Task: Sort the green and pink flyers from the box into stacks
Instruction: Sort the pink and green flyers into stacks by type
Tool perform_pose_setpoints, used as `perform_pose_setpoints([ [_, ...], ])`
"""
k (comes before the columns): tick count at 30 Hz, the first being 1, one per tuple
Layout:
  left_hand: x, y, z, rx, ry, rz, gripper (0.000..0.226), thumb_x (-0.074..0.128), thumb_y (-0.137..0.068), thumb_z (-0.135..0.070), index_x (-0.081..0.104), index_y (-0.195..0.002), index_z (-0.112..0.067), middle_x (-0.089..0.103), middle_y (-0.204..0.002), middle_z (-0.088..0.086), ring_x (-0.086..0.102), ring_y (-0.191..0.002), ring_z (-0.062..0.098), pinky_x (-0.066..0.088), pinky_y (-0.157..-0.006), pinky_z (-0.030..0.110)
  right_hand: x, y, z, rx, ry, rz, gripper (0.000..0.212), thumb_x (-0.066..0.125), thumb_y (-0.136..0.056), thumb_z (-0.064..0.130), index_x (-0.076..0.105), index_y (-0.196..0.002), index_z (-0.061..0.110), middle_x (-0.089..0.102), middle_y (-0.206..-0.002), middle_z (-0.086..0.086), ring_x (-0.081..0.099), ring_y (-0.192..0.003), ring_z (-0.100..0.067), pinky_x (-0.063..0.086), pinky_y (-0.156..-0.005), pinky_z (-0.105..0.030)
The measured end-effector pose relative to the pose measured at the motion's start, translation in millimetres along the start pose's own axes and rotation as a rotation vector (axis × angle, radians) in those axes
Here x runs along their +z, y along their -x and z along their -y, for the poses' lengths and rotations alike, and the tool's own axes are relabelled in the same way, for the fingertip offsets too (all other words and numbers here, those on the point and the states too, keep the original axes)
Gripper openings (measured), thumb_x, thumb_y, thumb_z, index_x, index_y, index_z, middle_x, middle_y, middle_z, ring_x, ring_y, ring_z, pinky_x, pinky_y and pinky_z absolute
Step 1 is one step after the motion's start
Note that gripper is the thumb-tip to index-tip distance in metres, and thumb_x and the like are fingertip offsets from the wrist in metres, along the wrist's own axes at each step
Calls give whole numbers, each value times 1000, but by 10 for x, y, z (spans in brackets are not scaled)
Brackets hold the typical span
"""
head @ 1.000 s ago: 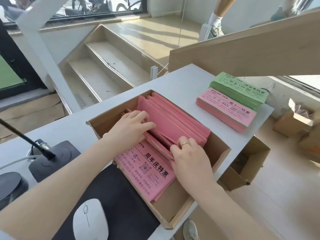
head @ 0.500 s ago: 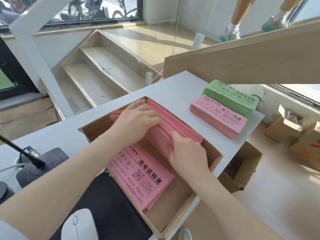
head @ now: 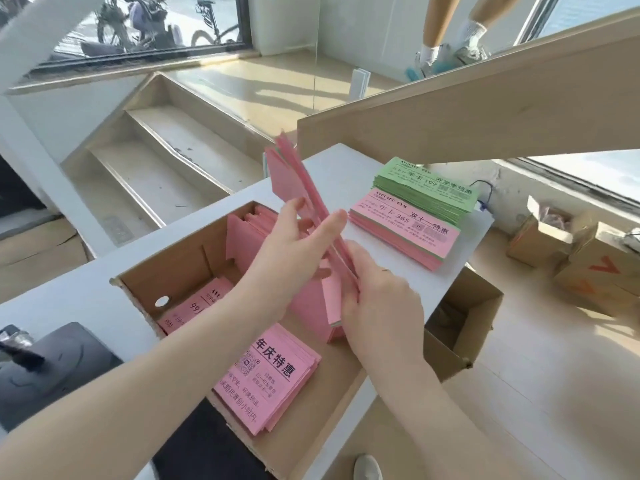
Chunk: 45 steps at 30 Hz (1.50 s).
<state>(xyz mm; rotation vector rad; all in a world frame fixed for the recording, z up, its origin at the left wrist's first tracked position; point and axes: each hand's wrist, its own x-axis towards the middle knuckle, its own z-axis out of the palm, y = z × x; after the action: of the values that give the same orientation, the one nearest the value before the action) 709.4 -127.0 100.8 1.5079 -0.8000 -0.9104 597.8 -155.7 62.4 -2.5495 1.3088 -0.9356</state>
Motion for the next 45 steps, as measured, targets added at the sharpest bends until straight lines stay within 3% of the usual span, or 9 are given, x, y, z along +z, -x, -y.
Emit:
perform_pose_setpoints([
  [8,266,-205,-11,223,-13,-142,40,60,-85,-13,47,-118,-31,69,-108,-6,66,-99,10,54,-89,40,64,98,-58,-61,158,-61,68,72,-65,16,54,-131,8,61,-125,-12,61,-66,-23,49,-46,-27],
  [13,384,-476,-238,342,-329,6,43,55,-81,-10,49,-112,-40,72,-101,-10,69,-92,9,54,-86,41,-165,-192,-336,-103,-226,128,81,39,-78,65,44,-139,12,40,-146,-4,57,-113,-20,51,-90,-38],
  [17,545,-731,-397,312,-343,52,41,54,-80,-11,49,-113,-36,72,-100,-4,72,-83,19,58,-75,46,-213,-684,-1147,199,-553,58,65,46,-82,61,43,-134,23,35,-147,6,32,-136,-12,35,-108,-49],
  [24,1170,-1242,-192,16,160,63,37,46,-90,5,50,-113,-23,69,-106,8,71,-85,22,59,-74,41,-115,-1104,-1735,448,-1118,423,31,59,-89,25,51,-118,30,68,-111,5,67,-98,-12,56,-83,-39],
  [29,1050,-1671,60,73,-46,-143,90,70,-81,-14,11,-146,-33,37,-142,-4,41,-128,10,36,-101,32,-70,-1255,-2133,142,-584,423,32,51,-95,22,40,-115,45,60,-104,25,62,-94,-1,54,-78,-28],
  [32,923,-1818,96,698,-867,-175,90,69,-77,-31,10,-145,-31,13,-150,-6,11,-140,9,14,-114,33,-30,-1329,-2242,-77,-66,436,37,43,-96,26,35,-129,38,64,-101,7,63,-86,-19,52,-68,-34],
  [35,932,-1966,224,1188,-1403,155,55,58,-76,-36,43,-129,-28,45,-139,5,34,-131,22,22,-109,39,90,-1320,-2224,-277,274,343,35,54,-91,28,45,-123,37,66,-89,2,65,-70,-25,42,-51,-30],
  [41,909,-1944,420,810,-1386,486,36,36,-88,-40,63,-107,-24,67,-93,-11,65,-75,17,52,-60,26,175,-1257,-2227,-387,373,277,46,84,-42,7,67,-81,26,51,-43,2,47,-29,-16,4,-44,-13],
  [45,804,-1994,464,392,-1579,555,26,43,-96,-32,44,-121,-24,55,-117,-10,55,-102,19,41,-78,29,240,-1125,-2262,-246,292,493,40,71,-75,45,55,-110,35,67,-82,7,66,-73,-17,43,-49,-27],
])
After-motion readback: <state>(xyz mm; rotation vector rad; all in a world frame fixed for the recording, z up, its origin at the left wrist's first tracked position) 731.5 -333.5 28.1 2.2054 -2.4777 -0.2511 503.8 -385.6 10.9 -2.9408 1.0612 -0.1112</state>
